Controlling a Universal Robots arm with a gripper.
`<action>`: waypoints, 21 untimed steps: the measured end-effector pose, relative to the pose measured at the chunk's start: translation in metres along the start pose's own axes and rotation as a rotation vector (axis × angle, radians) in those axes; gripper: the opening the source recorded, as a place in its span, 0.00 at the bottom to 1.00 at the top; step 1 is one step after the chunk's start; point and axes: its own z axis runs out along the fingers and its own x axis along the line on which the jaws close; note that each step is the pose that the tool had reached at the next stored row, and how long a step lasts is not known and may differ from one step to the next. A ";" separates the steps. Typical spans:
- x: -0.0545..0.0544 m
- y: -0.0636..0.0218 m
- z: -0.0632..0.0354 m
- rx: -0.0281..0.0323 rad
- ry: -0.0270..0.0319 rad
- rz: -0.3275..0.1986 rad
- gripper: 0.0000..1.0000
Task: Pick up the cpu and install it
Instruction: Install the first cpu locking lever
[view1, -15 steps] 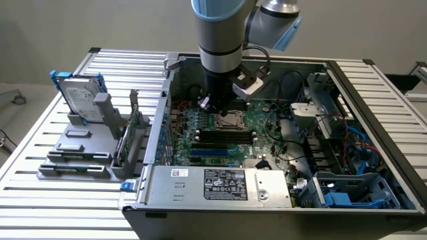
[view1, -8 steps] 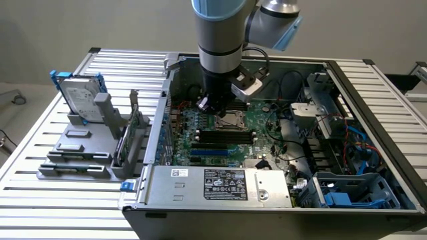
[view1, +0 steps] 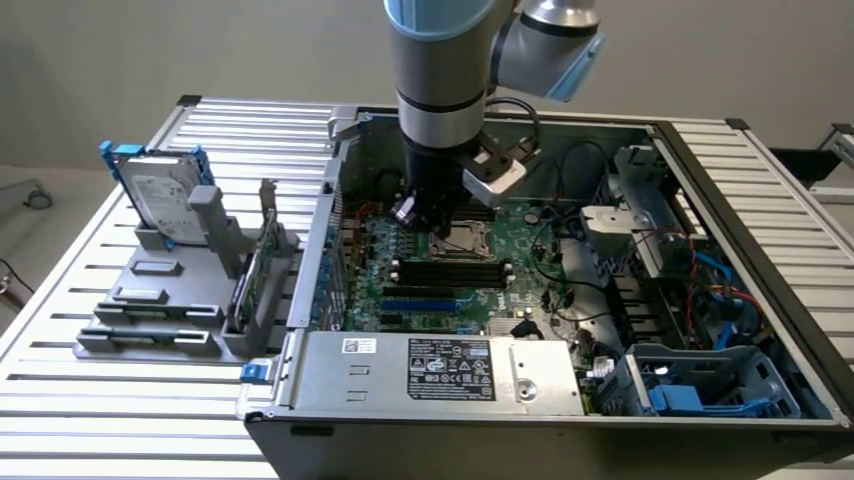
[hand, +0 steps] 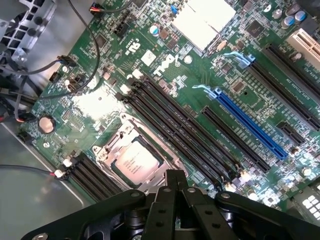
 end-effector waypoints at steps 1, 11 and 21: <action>-0.001 0.0006 -0.0002 -0.0003 -0.0001 0.001 0.11; -0.005 -0.0015 0.0024 -0.0008 -0.0001 0.004 0.11; -0.008 -0.0020 0.0121 -0.0008 -0.0001 0.004 0.11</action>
